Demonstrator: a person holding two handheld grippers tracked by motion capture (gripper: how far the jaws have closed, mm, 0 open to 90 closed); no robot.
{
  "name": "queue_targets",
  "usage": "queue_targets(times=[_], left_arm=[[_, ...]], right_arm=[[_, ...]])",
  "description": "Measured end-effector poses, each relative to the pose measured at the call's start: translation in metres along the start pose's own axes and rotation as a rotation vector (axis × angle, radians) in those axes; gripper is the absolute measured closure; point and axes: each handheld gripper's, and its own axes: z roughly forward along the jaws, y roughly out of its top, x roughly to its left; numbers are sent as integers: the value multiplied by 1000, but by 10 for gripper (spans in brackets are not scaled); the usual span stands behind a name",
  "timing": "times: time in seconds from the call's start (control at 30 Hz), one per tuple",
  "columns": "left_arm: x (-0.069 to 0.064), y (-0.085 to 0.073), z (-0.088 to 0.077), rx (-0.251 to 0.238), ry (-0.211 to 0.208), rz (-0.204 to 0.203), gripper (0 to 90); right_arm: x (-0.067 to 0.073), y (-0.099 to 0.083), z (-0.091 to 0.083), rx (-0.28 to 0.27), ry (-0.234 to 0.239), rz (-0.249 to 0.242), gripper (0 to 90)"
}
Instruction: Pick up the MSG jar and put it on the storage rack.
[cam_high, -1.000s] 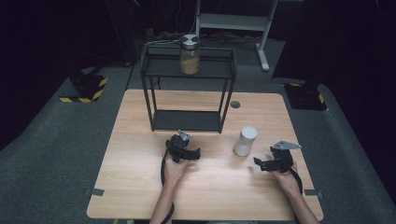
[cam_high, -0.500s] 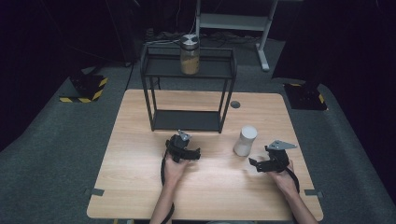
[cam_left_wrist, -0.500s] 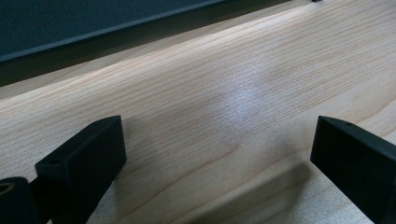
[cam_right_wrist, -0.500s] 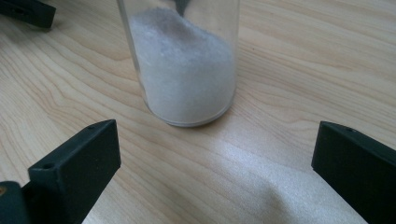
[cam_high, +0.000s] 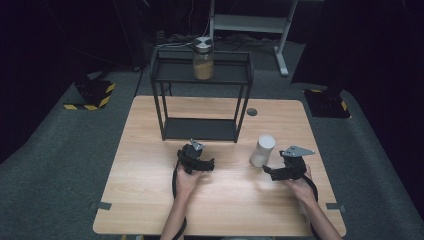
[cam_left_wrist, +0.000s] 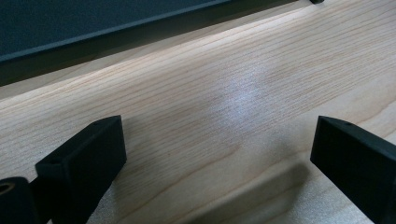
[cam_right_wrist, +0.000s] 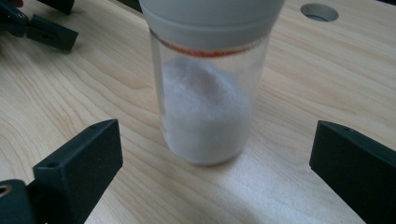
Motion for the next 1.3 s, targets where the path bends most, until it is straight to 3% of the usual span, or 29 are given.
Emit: queue_targets(times=[0.63, 0.97, 1.3], left_arm=[[1, 0, 0, -2, -5, -5, 35], [2, -1, 0, -5, -8, -9, 36], [3, -1, 0, -6, -10, -12, 36]], right_arm=[[2, 30, 17, -39, 12, -37, 48], [-4, 31, 26, -50, 17, -1, 86], [-3, 31, 30, -64, 23, -22, 173]])
